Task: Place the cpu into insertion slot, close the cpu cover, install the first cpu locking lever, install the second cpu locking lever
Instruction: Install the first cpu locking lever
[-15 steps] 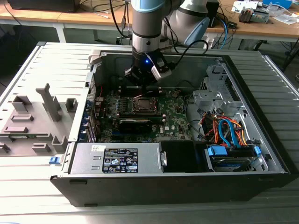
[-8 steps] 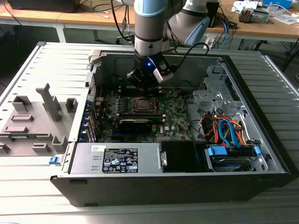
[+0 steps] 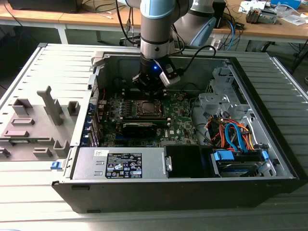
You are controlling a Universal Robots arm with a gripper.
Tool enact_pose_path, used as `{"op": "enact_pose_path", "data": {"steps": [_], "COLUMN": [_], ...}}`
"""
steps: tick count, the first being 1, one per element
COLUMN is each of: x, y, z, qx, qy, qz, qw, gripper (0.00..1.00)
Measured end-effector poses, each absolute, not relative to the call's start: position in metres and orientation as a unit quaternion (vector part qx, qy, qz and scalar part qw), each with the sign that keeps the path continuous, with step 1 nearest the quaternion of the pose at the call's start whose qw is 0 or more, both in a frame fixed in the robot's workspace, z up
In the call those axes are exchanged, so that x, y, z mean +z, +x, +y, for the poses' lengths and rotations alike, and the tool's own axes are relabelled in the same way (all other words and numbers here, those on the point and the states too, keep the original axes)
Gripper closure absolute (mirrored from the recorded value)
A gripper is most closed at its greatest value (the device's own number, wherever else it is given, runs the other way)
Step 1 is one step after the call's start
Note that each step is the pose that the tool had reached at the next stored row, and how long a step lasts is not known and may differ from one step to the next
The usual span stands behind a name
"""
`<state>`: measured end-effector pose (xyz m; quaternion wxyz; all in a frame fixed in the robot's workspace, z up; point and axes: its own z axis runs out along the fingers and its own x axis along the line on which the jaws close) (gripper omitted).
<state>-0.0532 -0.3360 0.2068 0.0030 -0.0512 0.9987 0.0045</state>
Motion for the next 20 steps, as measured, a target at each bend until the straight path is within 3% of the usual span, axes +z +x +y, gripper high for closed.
{"op": "enact_pose_path", "data": {"steps": [20], "x": [0.2026], "y": [-0.0455], "z": [-0.3333], "qx": [0.001], "qy": [-0.051], "qz": [0.999], "qw": [0.004], "gripper": [0.89]}}
